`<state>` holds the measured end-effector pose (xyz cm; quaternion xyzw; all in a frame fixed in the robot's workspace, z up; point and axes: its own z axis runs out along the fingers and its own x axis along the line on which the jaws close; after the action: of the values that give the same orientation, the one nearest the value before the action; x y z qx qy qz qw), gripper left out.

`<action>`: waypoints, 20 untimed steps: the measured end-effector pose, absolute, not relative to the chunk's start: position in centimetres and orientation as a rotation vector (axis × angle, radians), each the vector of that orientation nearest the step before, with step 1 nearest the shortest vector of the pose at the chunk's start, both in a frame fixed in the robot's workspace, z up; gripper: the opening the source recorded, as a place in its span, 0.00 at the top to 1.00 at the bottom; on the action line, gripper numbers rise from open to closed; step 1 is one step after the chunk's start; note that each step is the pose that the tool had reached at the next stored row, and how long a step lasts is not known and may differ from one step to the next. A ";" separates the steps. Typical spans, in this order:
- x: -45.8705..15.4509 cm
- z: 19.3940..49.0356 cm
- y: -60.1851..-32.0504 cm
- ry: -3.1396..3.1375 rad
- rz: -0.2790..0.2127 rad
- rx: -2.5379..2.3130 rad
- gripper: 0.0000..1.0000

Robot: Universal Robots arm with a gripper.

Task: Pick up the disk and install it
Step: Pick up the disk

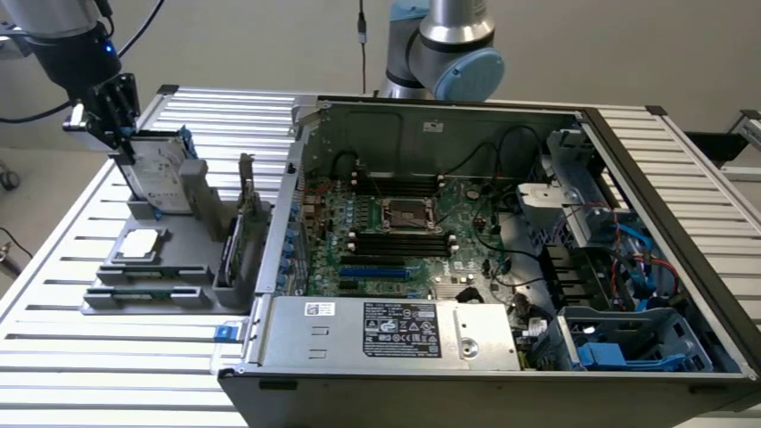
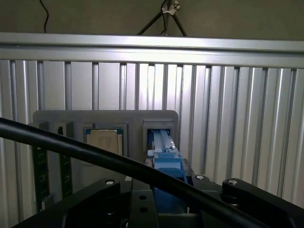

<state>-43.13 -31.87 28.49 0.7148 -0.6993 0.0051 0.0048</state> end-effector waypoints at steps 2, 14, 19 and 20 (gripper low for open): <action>-43.1 28.5 -31.9 -2.190 0.016 2.239 0.67; -43.1 29.1 -31.9 -2.190 0.016 2.239 0.67; -43.1 29.8 -31.9 -2.190 0.016 2.239 0.67; -43.1 30.0 -31.9 -2.190 0.016 2.239 0.67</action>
<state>-43.14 -31.86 29.99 0.7147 -0.6994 0.0051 0.0048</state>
